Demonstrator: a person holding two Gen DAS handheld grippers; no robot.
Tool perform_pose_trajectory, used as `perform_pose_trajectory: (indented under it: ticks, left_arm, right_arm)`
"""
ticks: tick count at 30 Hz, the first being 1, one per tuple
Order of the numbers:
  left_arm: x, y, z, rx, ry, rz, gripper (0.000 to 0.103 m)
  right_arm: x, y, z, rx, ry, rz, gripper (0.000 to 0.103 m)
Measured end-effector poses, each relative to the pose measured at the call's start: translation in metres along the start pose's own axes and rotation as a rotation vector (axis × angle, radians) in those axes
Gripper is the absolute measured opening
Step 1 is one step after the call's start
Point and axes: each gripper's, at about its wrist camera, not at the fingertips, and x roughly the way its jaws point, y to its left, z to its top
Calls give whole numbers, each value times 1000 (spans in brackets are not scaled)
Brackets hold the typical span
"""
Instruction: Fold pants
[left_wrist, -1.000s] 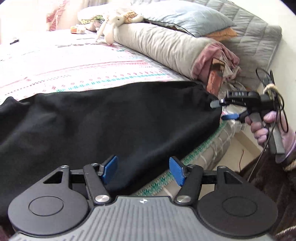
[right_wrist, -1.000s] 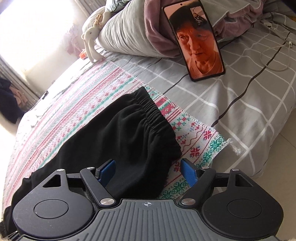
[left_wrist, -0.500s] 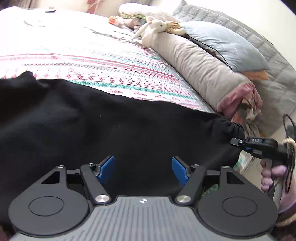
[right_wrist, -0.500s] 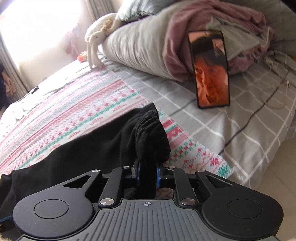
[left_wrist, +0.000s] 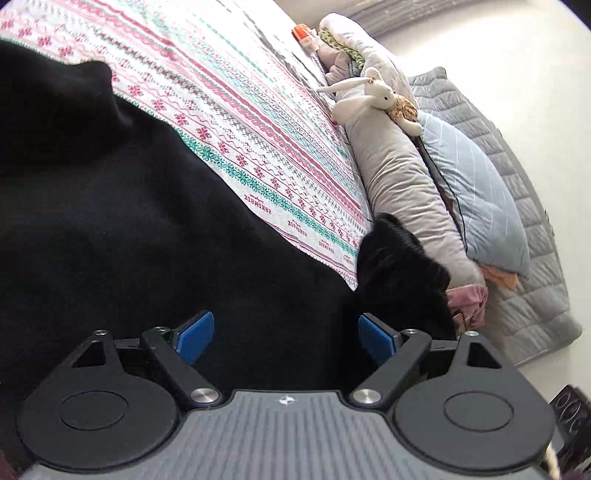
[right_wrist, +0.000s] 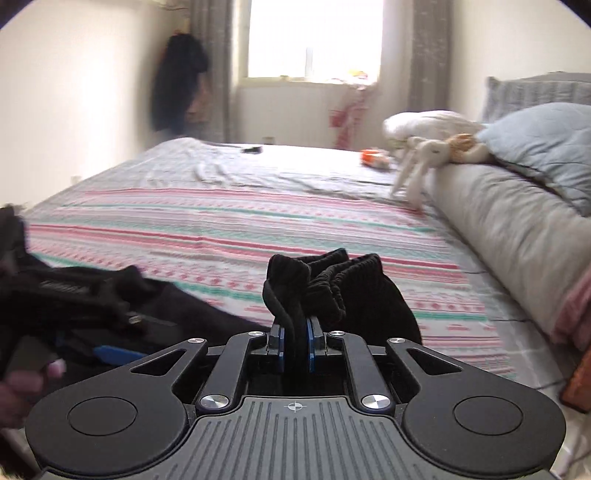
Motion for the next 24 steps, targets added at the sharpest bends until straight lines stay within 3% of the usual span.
perform_pose_trajectory:
  ticks: [3, 6, 11, 14, 24]
  left_arm:
    - [-5, 13, 1, -104, -1, -71, 100]
    - [-4, 23, -2, -154, 7, -94, 100]
    - [-1, 29, -8, -208, 32, -140, 100]
    - [4, 23, -9, -175, 55, -145, 100]
    - [24, 8, -14, -83, 125, -115, 100]
  right_arm:
    - [7, 14, 0, -16, 63, 184, 14]
    - [8, 20, -2, -33, 89, 232, 21]
    - [-8, 3, -9, 38, 62, 238, 64]
    - [-16, -4, -20, 26, 70, 214, 71]
    - [10, 25, -55, -154, 179, 160, 71]
